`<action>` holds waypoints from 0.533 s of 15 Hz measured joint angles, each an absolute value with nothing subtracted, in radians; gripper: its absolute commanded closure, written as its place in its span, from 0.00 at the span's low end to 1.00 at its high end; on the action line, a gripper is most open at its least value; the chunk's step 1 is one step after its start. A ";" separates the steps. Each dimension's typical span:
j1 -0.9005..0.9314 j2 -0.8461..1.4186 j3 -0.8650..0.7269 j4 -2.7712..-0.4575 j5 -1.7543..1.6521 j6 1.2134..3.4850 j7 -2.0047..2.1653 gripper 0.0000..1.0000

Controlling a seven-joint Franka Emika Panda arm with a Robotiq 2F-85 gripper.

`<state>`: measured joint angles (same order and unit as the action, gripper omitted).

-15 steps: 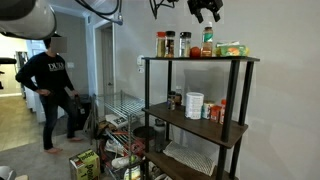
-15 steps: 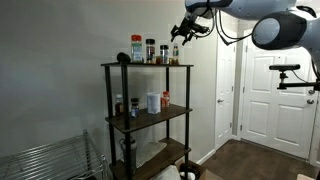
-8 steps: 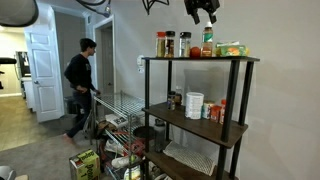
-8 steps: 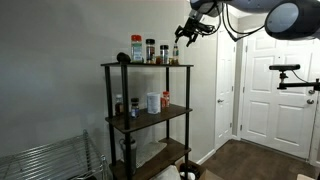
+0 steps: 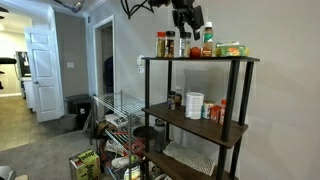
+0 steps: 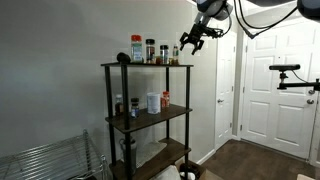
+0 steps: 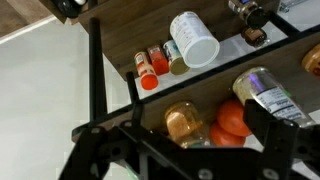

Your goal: Pick up the clear spice bottle with a white lid and put it on the top shelf

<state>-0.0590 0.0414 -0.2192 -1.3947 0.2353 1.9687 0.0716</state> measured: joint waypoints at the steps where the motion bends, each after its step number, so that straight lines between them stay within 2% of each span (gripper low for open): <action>1: -0.055 0.021 -0.216 -1.437 0.237 1.969 0.069 0.00; 8: -0.052 -0.043 -0.190 -1.635 0.308 1.971 0.039 0.00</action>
